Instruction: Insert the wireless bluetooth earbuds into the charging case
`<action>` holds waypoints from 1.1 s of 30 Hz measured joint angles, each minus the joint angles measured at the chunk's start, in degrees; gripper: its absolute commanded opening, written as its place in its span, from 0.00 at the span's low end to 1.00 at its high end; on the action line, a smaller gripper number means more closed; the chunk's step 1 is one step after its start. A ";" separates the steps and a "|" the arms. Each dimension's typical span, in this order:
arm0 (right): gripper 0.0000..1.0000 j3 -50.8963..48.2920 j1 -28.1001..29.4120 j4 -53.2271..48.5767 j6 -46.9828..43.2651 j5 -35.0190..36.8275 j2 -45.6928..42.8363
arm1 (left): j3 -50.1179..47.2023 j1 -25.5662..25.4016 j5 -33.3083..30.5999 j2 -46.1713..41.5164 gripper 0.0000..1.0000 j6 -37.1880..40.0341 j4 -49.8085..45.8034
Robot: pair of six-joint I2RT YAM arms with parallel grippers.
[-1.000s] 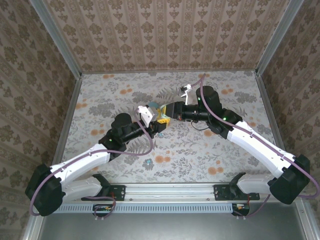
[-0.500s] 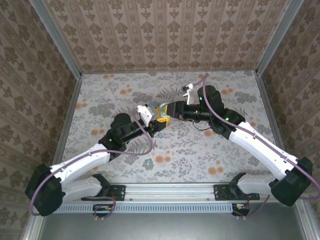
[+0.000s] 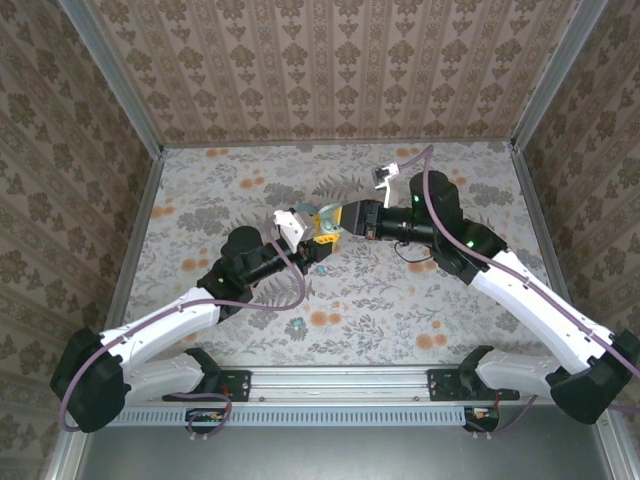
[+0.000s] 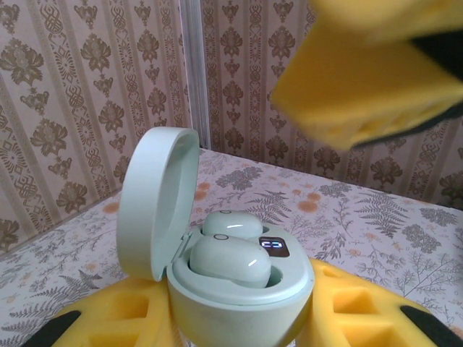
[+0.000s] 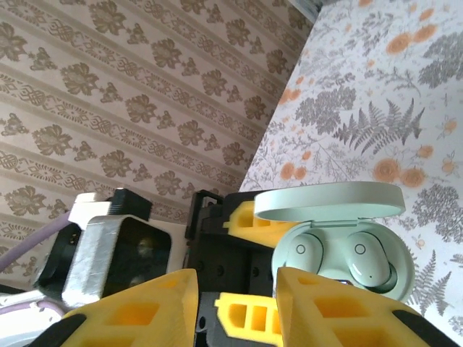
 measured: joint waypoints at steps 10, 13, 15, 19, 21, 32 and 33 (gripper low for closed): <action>0.45 0.52 -8.59 -3.98 -0.31 3.34 -2.16 | 0.02 -0.13 3.39 -0.02 0.18 2.49 -1.51; 0.49 2.01 -9.18 -4.57 -0.09 2.71 -0.17 | 0.11 -0.35 4.44 0.00 0.18 2.54 -1.51; 0.51 3.43 -9.31 -4.72 -0.07 1.55 1.62 | 0.24 -0.44 5.22 0.00 0.18 2.54 -1.53; 0.53 6.34 -9.29 -5.55 0.11 -1.49 5.73 | 1.42 -0.55 6.36 0.20 0.18 2.56 -1.62; 0.54 7.04 -9.31 -5.68 0.11 -2.73 7.19 | 1.92 -0.74 6.75 0.39 0.18 2.56 -1.64; 0.54 7.10 -9.29 -8.46 -0.35 -10.05 10.56 | 2.01 -0.85 5.46 0.81 0.19 2.51 -1.18; 0.54 6.73 -9.29 -8.33 -0.33 -10.78 10.40 | 2.01 -0.85 5.09 0.81 0.19 2.49 -1.20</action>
